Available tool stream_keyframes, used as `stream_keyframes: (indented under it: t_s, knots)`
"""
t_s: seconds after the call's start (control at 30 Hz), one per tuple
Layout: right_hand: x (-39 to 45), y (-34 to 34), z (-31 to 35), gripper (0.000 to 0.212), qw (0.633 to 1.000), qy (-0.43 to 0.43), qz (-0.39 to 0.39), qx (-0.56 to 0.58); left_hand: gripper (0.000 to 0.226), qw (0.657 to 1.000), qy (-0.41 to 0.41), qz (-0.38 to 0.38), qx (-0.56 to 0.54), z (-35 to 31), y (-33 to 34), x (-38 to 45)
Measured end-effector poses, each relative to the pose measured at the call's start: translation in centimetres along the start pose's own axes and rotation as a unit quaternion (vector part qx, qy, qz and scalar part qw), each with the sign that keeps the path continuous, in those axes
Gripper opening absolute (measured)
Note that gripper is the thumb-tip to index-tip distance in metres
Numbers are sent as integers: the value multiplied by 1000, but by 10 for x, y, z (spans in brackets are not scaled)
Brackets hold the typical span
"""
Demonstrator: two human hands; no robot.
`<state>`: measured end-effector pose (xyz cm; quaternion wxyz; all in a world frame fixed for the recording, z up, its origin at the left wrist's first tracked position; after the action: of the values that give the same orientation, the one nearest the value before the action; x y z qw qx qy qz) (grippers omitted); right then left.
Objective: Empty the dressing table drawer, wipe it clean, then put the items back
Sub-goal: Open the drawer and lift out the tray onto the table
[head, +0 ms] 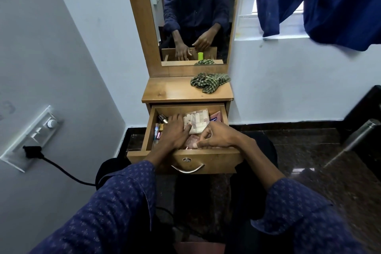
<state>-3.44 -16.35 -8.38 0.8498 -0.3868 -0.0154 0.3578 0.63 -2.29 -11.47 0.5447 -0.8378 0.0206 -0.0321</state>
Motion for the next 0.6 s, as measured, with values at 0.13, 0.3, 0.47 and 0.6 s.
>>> stream_keyframes:
  t_s: [0.13, 0.3, 0.47, 0.6]
  knots:
    - [15, -43, -26, 29, 964, 44, -250, 80, 51, 997, -73, -6, -36, 15, 3, 10]
    - [19, -52, -61, 8, 892, 151, -426, -3, 49, 984, -137, -2, -111, 33, 21, 10]
    - [36, -36, -67, 18, 901, 165, -389, -95, 69, 989, -116, 53, -79, 31, 38, 15]
    - [43, -34, -72, 26, 910, 162, -374, -78, 77, 971, -129, 55, -191, 36, 44, 15]
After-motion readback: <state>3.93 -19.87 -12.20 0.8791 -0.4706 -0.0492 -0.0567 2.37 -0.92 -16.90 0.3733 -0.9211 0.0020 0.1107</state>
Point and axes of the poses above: each hand's wrist, its own x-axis towards the middle knuckle, its own y-axis out of the palm, z = x × y, the point moved 10 cm from there along x, towards the middle knuckle, and after that the axes turned 2 degrees about z, right-handed, at the moved point
